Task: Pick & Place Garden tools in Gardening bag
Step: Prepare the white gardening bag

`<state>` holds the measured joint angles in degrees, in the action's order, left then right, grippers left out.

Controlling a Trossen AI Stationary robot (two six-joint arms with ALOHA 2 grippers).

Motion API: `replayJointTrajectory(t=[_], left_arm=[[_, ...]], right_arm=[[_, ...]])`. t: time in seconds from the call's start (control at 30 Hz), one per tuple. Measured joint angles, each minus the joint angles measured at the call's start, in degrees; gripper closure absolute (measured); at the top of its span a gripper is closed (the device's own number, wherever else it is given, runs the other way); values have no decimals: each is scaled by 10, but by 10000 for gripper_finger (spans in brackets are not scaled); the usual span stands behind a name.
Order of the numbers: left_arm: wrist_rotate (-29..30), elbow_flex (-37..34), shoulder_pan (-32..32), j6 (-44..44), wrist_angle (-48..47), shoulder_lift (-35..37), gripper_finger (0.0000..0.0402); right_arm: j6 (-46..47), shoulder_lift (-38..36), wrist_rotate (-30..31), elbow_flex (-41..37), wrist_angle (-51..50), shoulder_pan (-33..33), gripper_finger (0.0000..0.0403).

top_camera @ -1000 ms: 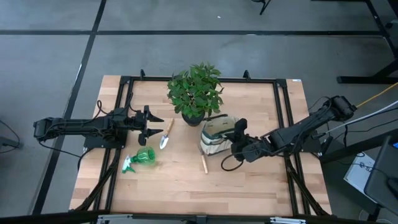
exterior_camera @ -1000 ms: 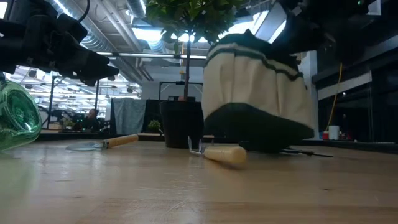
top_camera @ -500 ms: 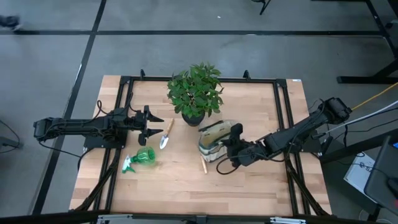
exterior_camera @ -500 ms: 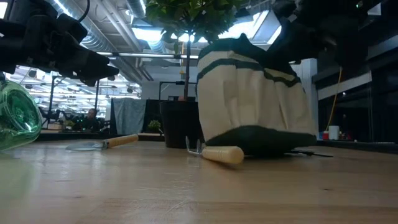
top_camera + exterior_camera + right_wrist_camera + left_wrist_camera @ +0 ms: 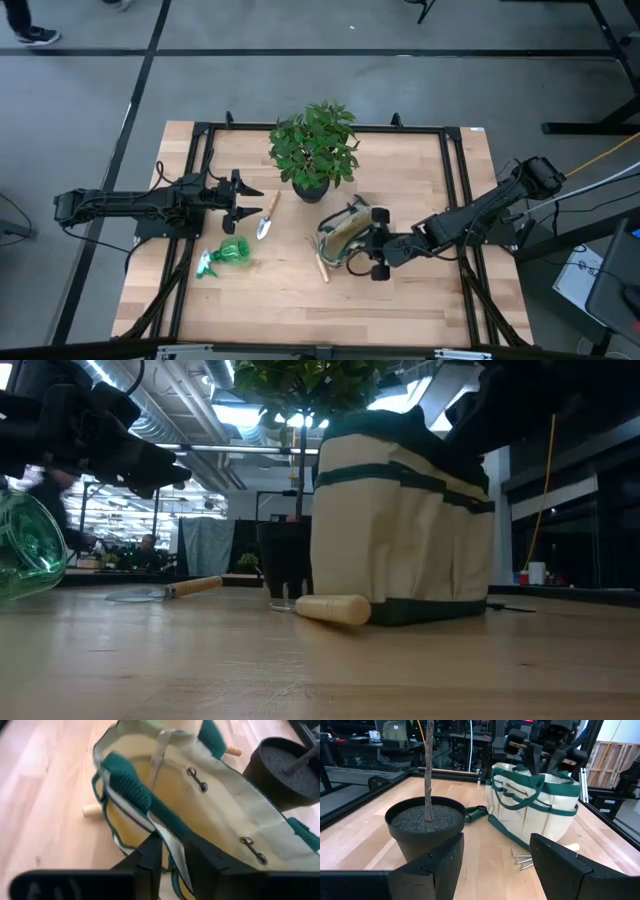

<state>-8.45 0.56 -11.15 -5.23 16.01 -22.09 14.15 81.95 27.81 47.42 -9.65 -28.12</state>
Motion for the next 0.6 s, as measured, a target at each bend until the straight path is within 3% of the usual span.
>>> replayJointTrajectory(t=[0.27,0.6], left_arm=[[0,0,0,0,0,0,178],[0,0,0,0,0,0,178]], right_arm=[[82,-24,-8,0,20,0,249],[94,-90,-126,0,17,-1,226]])
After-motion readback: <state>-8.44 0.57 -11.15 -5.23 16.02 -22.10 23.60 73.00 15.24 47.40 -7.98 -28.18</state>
